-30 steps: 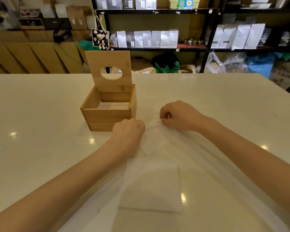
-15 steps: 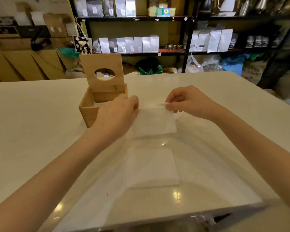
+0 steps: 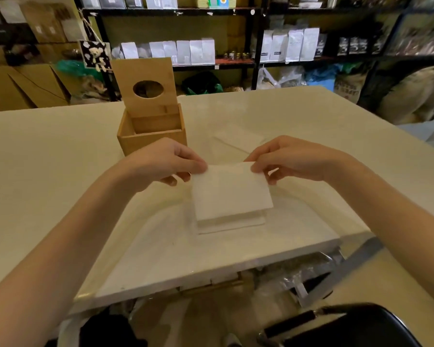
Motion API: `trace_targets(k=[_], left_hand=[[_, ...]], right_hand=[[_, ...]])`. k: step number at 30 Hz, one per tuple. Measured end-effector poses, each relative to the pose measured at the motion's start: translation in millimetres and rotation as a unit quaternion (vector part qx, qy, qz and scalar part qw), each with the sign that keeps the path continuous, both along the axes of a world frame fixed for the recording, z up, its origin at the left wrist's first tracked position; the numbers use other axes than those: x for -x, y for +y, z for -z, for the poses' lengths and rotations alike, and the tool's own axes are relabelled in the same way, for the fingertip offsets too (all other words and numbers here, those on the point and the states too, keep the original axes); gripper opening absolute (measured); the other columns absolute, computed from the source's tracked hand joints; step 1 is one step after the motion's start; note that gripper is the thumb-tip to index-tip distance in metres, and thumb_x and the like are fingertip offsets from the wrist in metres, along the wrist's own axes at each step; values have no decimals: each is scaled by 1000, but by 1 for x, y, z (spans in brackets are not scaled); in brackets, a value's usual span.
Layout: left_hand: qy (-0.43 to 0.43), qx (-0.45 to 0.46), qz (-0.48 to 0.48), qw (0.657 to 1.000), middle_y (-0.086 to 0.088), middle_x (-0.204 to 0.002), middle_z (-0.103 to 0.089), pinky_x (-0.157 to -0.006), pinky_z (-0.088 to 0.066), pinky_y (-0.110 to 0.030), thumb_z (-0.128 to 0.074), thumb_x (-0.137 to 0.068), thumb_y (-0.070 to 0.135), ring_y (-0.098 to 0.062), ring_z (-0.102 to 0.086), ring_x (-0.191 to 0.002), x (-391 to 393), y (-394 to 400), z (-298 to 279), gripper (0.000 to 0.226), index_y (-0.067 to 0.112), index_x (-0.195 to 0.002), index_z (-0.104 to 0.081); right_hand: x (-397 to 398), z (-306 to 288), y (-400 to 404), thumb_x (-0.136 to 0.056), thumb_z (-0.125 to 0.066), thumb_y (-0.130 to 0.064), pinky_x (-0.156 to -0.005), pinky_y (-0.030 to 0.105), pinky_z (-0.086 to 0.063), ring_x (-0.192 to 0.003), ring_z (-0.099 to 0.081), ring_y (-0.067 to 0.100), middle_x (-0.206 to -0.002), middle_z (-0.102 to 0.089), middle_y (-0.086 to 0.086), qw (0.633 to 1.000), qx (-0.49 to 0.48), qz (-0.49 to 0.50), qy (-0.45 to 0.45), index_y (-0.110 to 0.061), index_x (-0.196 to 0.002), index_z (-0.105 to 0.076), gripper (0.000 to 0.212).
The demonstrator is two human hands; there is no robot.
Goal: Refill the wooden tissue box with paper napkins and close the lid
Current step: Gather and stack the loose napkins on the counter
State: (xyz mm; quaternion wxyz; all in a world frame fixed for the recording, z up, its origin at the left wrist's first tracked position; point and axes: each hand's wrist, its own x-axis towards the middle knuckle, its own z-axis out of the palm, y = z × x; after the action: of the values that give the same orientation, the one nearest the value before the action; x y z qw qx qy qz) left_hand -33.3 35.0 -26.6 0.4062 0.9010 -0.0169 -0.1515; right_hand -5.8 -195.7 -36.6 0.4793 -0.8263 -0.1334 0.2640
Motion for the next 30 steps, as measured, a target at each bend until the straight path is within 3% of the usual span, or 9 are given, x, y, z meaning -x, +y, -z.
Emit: trace_targets(k=[3, 6, 12, 18, 24, 27, 30], left_hand=[[22, -6, 10, 1000, 3, -77, -67, -61, -45, -24, -69, -80, 27, -12, -54, -68, 1, 2, 12, 7, 30, -74, -71], [34, -12, 4, 999, 0, -80, -67, -62, -45, -24, -69, -80, 26, -12, -54, -68, 1, 1, 20, 4, 27, -77, -71], [50, -49, 2, 998, 2, -81, -62, -61, -45, -22, -65, -84, 23, -12, -54, -71, -6, -3, 29, 4, 20, -86, -67], [30, -81, 12, 996, 1, -76, -62, -62, -46, -21, -66, -83, 20, -12, -55, -66, -11, -4, 40, 7, 16, -89, -66], [0, -158, 46, 986, 5, -75, -59, -62, -46, -23, -69, -80, 26, -10, -54, -66, -14, -3, 46, 11, 21, -79, -59], [-17, -212, 62, 975, 9, -77, -50, -58, -41, -20, -69, -80, 31, -9, -48, -70, -16, -5, 44, 16, 21, -86, -57], [-33, -242, 74, 967, 10, -77, -47, -62, -41, -22, -71, -78, 31, -13, -48, -77, -18, -9, 39, 21, 21, -92, -58]], right_hand=[[3, 9, 0, -88, -58, -16, -60, 23, -46, -65, -53, 12, -85, -63, 6, 1000, 8, -7, 26, -6, -92, -70, 17], [3, 15, 2, -88, -57, -19, -59, 25, -42, -59, -51, 10, -79, -59, 4, 999, 21, 2, 27, -9, -85, -67, 15], [0, 24, 9, -84, -62, -18, -56, 20, -40, -59, -52, 8, -67, -59, -2, 995, 86, 11, -50, -16, -76, -65, 9], [-3, 35, 14, -83, -63, -14, -49, 16, -40, -42, -50, 2, -60, -60, -1, 989, 115, 15, -89, -16, -73, -63, 10], [-6, 35, 19, -78, -66, -13, -55, 19, -43, -50, -53, 7, -60, -62, -2, 979, 164, -18, -119, -17, -76, -60, 7], [-8, 34, 21, -77, -66, -15, -62, 26, -44, -56, -54, 14, -63, -63, 0, 975, 185, -36, -118, -15, -86, -60, 11], [-12, 32, 21, -77, -68, -18, -60, 27, -43, -60, -54, 18, -64, -61, 1, 973, 199, -46, -111, -13, -90, -61, 16]])
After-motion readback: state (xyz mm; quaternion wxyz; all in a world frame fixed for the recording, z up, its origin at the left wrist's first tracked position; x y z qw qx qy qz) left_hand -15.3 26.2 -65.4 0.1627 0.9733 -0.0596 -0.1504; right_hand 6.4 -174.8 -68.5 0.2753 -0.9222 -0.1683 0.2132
